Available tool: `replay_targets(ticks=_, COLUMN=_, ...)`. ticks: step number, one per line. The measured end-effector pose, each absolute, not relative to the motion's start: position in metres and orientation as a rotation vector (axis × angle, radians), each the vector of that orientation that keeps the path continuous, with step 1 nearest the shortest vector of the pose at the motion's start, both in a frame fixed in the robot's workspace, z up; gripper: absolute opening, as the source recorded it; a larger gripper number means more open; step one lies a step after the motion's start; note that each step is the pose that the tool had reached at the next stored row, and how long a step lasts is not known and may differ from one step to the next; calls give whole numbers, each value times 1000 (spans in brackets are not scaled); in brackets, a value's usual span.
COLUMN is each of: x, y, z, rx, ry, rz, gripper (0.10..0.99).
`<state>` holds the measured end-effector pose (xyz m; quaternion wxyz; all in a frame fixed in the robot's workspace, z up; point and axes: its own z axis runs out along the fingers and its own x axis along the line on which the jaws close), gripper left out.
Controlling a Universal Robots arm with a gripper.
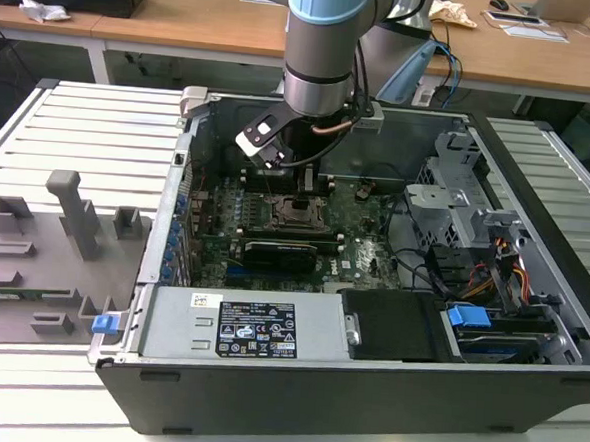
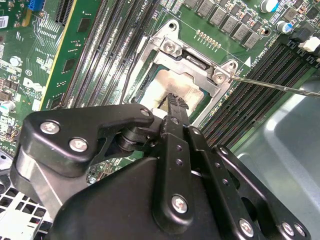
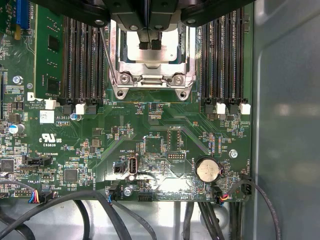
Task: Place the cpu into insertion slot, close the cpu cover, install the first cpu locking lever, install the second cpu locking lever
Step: 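Install the first cpu locking lever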
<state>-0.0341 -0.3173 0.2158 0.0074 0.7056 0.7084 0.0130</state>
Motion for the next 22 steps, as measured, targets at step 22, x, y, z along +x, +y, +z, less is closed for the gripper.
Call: replay_targets(ticks=22, x=-34, y=-317, z=222, rx=2206, ry=2215, rz=40, gripper=106)
